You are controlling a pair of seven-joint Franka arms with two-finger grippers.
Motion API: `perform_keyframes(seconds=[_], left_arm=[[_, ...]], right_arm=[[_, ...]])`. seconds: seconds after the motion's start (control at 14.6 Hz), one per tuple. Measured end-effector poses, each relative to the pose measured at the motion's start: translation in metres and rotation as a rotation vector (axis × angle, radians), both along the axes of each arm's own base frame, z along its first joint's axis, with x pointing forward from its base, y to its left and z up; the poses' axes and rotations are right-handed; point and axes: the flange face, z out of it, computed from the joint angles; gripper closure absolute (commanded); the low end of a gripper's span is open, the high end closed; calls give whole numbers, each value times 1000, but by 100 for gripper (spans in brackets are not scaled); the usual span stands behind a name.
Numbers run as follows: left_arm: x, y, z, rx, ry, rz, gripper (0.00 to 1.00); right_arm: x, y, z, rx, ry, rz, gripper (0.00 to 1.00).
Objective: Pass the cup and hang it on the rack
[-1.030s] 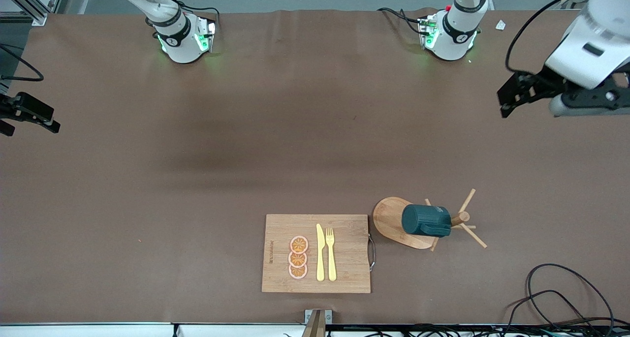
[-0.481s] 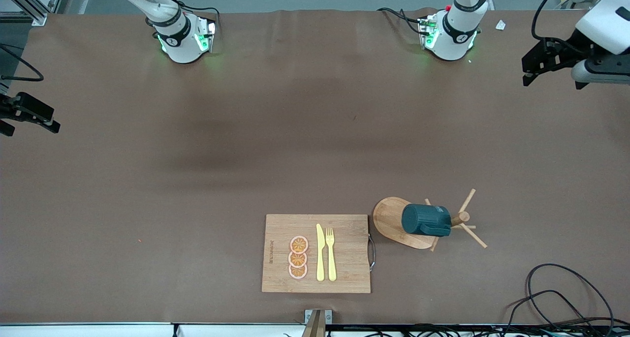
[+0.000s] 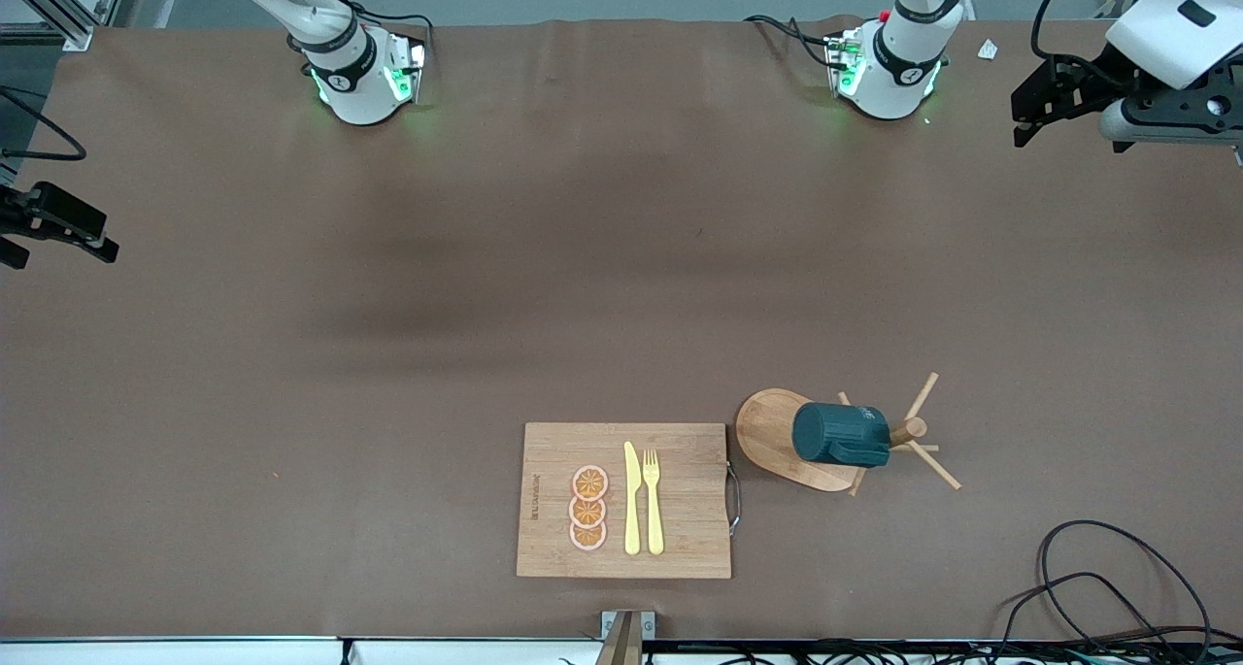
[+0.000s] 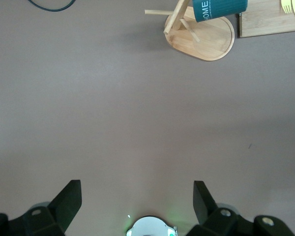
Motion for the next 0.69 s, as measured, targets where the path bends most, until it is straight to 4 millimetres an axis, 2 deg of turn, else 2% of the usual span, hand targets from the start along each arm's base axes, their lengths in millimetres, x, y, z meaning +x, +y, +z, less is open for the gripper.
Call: perform_keyframes(seconds=[0.34, 0.69], left_arm=[[4, 21, -2, -2, -2, 44, 0], [5, 22, 2, -6, -19, 52, 0]], right_arm=[[0, 0, 0, 0, 0, 0, 0], [0, 0, 0, 0, 0, 0, 0]])
